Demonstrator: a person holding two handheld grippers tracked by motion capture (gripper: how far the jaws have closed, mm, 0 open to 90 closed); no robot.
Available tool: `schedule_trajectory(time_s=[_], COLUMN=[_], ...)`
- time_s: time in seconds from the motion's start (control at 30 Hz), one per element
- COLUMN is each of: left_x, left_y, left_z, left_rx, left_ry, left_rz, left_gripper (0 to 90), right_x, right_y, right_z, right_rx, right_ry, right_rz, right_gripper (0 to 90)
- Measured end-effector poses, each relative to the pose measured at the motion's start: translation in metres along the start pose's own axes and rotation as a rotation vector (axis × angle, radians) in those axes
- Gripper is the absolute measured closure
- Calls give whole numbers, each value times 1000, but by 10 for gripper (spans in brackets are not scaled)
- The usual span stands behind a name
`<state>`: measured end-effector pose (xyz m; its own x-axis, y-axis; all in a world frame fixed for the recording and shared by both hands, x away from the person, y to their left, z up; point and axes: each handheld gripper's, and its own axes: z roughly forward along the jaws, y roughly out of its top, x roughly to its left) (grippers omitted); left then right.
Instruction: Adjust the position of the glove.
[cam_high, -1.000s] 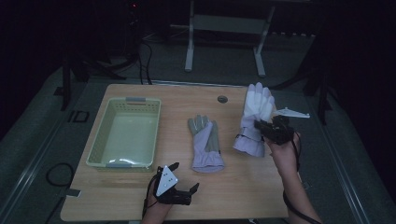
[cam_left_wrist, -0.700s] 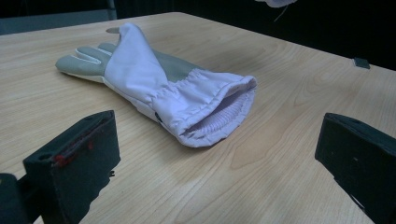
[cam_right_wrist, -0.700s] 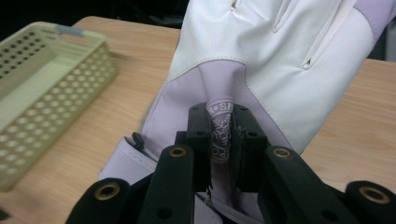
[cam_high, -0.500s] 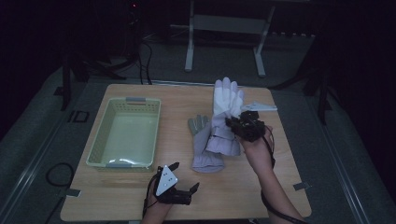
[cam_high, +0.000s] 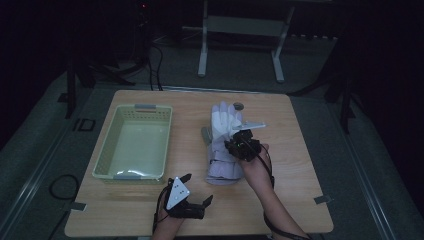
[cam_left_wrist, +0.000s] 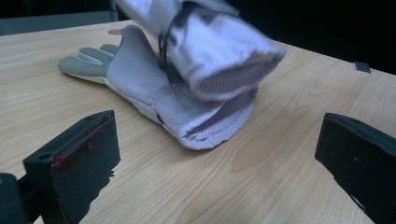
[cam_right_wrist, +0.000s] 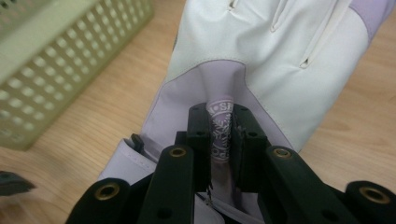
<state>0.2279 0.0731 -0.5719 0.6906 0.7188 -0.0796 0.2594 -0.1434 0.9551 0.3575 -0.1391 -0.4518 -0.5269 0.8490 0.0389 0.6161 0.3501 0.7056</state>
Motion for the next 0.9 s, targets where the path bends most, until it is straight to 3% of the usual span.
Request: schedule_trajectory(time_s=[0.13,0.37,0.63,0.8,0.9], left_x=[0,0,0,2,3], left_y=[0,0,0,0,0], left_z=[0,0,0,0,0], left_rx=[1,1,3,5,5], left_ry=[1,-1,-1,-2,-7], left_rz=[6,5,2,-5,-16], left_gripper=[0,0,0,0,0], right_x=[-1,-1,2,0,-3], right_y=[-6,-8,-11,-12,-13], right_z=[26,43,57,61,54], right_rx=[65,96,113,118,82], right_ry=[8,7,15,23,76], right_rz=[8,41,33,29,9], right_gripper=[796,793,767,691,565])
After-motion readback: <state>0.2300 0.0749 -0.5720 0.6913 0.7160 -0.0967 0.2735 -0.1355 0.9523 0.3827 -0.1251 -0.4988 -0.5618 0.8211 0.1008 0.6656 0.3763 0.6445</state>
